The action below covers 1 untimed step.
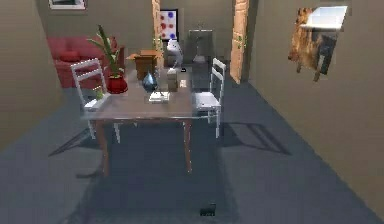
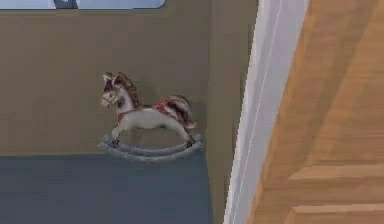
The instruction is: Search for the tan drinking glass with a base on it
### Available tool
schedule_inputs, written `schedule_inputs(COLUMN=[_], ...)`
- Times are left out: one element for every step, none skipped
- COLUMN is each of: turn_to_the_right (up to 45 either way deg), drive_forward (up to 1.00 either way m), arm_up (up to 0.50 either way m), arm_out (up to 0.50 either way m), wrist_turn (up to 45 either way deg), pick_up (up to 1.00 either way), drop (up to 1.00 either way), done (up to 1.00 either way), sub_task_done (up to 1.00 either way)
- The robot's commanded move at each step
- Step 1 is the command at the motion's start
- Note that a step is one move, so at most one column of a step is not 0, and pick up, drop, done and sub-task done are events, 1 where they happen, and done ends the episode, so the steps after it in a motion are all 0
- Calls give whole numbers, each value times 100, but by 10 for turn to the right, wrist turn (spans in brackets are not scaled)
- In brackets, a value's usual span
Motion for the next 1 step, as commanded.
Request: schedule_inputs(turn_to_the_right=[330], drive_forward=[0], arm_up=[0], arm_out=[0], wrist_turn=[0], pick_up=[0], drop=[0], done=[0], sub_task_done=[0])
